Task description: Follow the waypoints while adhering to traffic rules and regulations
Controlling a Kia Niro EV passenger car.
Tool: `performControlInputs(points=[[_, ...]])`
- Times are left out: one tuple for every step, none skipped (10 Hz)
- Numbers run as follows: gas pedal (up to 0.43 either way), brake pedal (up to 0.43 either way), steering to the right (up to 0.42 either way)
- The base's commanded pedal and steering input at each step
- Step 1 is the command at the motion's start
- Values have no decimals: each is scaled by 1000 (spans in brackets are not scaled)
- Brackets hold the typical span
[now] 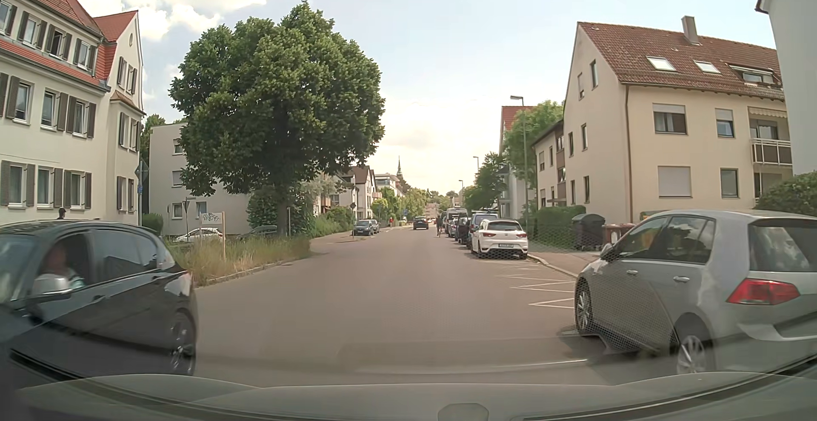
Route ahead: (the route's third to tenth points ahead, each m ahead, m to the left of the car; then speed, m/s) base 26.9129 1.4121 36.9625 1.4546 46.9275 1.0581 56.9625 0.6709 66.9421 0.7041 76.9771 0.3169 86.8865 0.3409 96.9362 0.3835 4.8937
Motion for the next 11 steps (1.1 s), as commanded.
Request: performControlInputs(points=[[8, 0, -17], [8, 0, -13], [0, 0, -10], [0, 0, -7], [0, 0, -5], [0, 0, -3], [0, 0, -2], [0, 0, 2], [0, 0, 4], [39, 0, 7], [98, 0, 8]])
